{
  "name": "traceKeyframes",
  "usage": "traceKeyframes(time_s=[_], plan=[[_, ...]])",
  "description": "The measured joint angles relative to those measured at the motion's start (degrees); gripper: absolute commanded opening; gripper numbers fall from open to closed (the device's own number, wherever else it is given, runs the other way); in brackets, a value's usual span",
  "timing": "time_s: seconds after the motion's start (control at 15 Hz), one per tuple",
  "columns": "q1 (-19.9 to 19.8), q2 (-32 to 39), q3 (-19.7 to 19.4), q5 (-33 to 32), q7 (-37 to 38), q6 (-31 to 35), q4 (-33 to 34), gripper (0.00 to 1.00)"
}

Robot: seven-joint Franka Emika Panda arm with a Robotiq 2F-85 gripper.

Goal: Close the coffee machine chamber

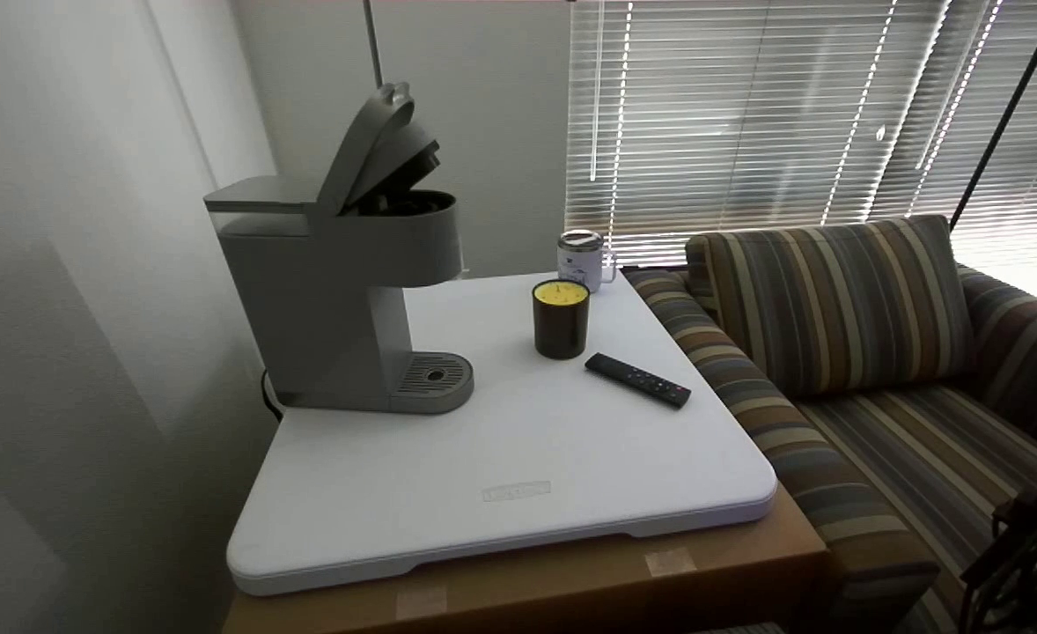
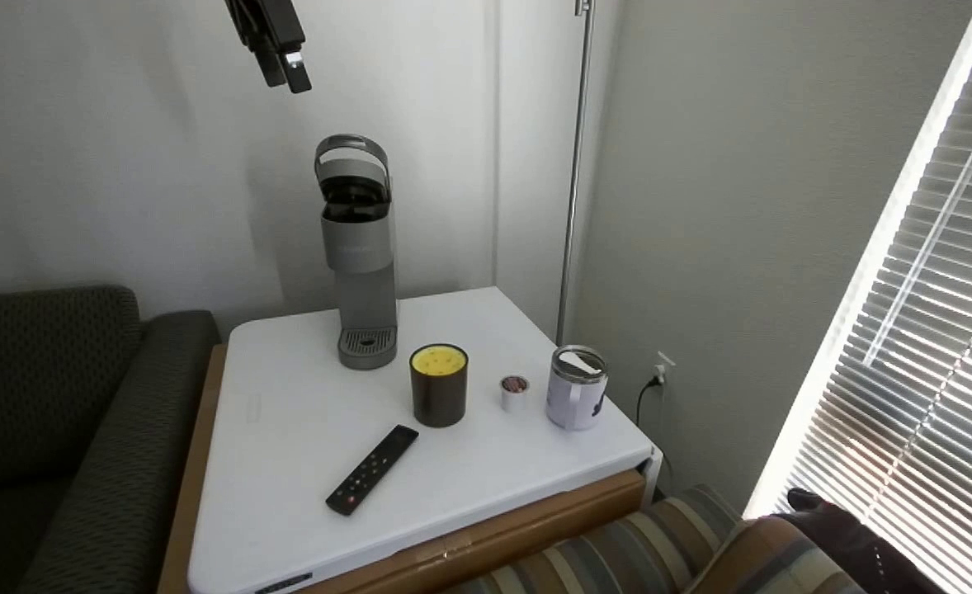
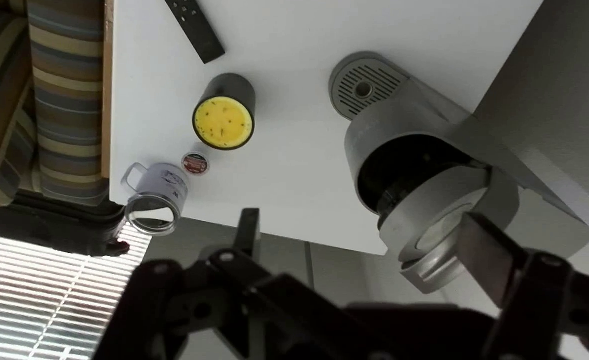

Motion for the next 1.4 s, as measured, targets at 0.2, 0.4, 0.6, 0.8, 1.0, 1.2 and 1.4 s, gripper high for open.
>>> traceKeyframes(time_s=[0.2, 0.4, 0.6, 0.8, 1.0, 1.2, 1.4], plan=[[1.6, 3.3, -0.5, 0.0, -0.8, -0.7, 5.6, 1.0], [3.2, 6.0, -0.9, 0.0, -1.1, -1.4, 10.1, 1.0], [4.1, 7.7, -1.2, 0.0, -1.7, -1.7, 12.8, 1.0], [4.2, 8.0, -1.3, 0.0, -1.9, -1.9, 13.4, 1.0], [4.4, 8.0, -1.6, 0.3, -1.8, -1.7, 13.4, 1.0], [4.6, 8.4, -1.6, 2.3, -1.7, -0.3, 13.4, 1.0], [4.7, 10.4, -1.8, 3.0, -1.8, 1.3, 14.7, 0.66]])
